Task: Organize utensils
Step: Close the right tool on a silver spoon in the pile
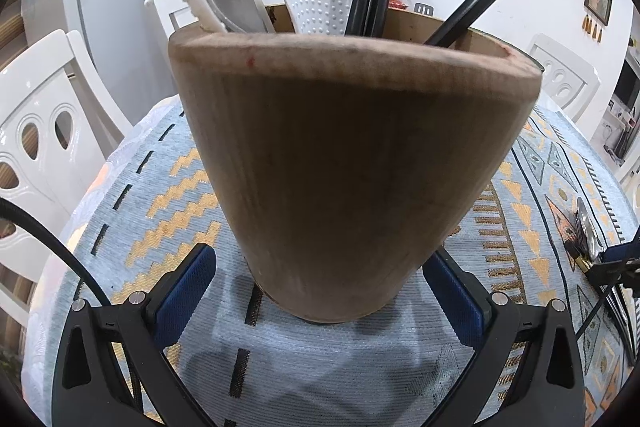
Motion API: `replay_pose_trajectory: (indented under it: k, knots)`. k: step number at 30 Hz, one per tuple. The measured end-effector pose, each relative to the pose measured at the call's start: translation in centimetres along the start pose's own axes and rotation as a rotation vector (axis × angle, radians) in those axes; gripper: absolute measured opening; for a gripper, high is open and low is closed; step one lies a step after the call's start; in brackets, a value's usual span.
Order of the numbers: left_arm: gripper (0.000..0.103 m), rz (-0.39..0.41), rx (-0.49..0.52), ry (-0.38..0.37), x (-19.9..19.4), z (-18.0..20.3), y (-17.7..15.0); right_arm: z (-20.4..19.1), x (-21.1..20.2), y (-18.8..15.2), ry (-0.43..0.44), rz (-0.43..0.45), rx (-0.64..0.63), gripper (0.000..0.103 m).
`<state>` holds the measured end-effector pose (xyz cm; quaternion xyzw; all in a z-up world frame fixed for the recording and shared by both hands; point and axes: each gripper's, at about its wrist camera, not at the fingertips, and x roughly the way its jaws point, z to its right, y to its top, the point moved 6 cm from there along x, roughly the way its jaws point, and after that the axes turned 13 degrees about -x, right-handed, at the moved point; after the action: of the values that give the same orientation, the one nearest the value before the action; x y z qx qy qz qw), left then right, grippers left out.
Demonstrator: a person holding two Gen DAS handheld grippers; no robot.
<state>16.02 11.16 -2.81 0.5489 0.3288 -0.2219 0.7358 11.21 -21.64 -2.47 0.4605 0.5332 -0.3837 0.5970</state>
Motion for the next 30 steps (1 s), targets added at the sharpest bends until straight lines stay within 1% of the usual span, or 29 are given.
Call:
replay_pose_trajectory:
  k: [2,4,6,9,11,12,13,15,17,22,23,24,25,26,27,30]
  knots:
    - [0.103,-0.001,-0.001,-0.001,0.1,0.0,0.1,0.2,0.6,0.1,-0.030,-0.006,-0.004,0.053]
    - [0.103,-0.002,-0.003,-0.001,0.1,-0.1,0.1,0.4,1.0,0.2,-0.026,-0.005,0.012,0.053]
    - [0.103,-0.003,-0.003,-0.001,0.2,-0.1,0.1,0.8,0.8,0.2,-0.003,0.012,0.036,0.053]
    - [0.103,-0.005,-0.001,-0.001,0.3,-0.1,0.1,1.9,0.5,0.0,0.077,0.033,0.104,0.053]
    - [0.103,-0.006,-0.001,-0.001,0.3,-0.1,0.1,2.8,0.3,-0.1,0.107,0.043,0.145,0.044]
    - [0.103,-0.006,-0.001,0.000,0.3,-0.1,0.1,3.3,0.3,-0.2,0.111,0.047,0.161,0.036]
    - [0.103,-0.007,0.000,0.001,0.3,-0.1,0.1,3.6,0.1,-0.3,0.112,0.055,0.172,0.032]
    - [0.103,-0.008,0.001,0.002,0.4,0.0,0.1,3.9,0.0,-0.3,0.109,0.063,0.176,0.031]
    - [0.103,-0.010,0.002,0.003,0.5,0.0,0.0,3.8,0.4,-0.4,0.093,0.046,0.158,0.031]
    - [0.103,-0.018,0.003,0.003,0.7,0.0,0.1,1.6,0.7,1.4,-0.021,0.048,0.072,0.031]
    - [0.103,-0.019,0.002,0.004,0.8,0.0,0.2,1.3,0.6,1.8,-0.038,0.060,0.059,0.028]
    - [0.103,-0.019,0.002,0.005,0.9,-0.1,0.2,1.3,0.5,1.5,-0.046,0.069,0.051,0.016]
    - [0.103,-0.020,0.001,0.006,0.9,-0.1,0.2,1.1,0.1,1.7,-0.041,0.091,0.044,0.005]
    - [0.103,-0.020,0.000,0.005,1.0,-0.2,0.2,0.9,-0.1,2.1,-0.013,0.111,0.052,0.003]
    - [0.103,-0.021,0.001,0.006,1.1,-0.1,0.3,0.9,-0.6,2.2,0.023,0.135,0.075,0.002]
    - [0.103,-0.025,0.005,0.008,1.3,-0.2,0.3,1.9,-1.3,2.4,0.071,0.156,0.118,0.002]
